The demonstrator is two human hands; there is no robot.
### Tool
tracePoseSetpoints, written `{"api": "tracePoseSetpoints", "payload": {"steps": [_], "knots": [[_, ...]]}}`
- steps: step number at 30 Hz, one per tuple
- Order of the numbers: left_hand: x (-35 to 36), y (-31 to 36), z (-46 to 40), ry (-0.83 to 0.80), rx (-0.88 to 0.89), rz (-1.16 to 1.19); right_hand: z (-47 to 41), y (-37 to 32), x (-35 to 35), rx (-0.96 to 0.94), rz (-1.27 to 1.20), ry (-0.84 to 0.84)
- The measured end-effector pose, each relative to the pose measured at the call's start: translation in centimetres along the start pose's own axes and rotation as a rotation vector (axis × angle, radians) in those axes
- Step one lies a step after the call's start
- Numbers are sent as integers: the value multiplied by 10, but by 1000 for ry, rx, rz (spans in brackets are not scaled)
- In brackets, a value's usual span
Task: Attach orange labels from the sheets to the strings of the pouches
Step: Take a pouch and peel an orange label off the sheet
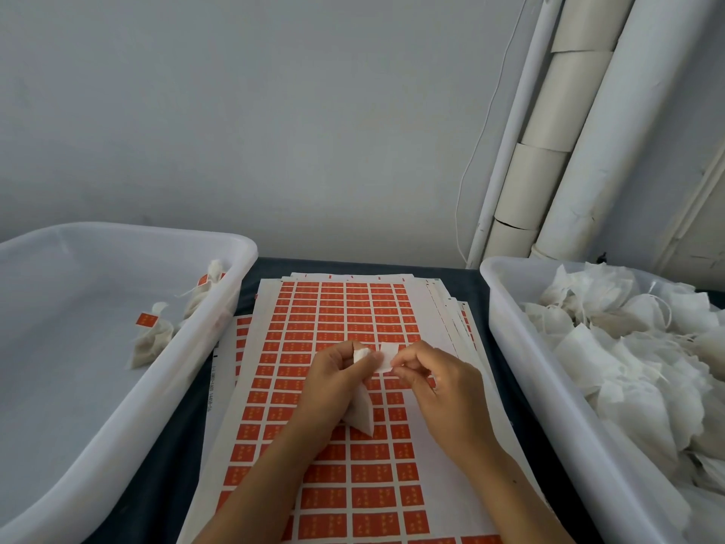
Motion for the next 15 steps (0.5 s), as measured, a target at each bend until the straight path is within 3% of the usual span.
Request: {"api": "tracePoseSetpoints", "payload": {"steps": [15], "knots": [[0,-3,-2,36,-42,-26,0,2,0,3,74,-17]]}}
Point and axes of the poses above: each hand's wrist, its own z-axis away from the middle knuckle, its own x-axis out of the palm, y = z × x, the point moved 1 cm from there along -z, towards the middle knuckle, and after that the axes turned 9 degrees about -x, right-handed, at the moved point
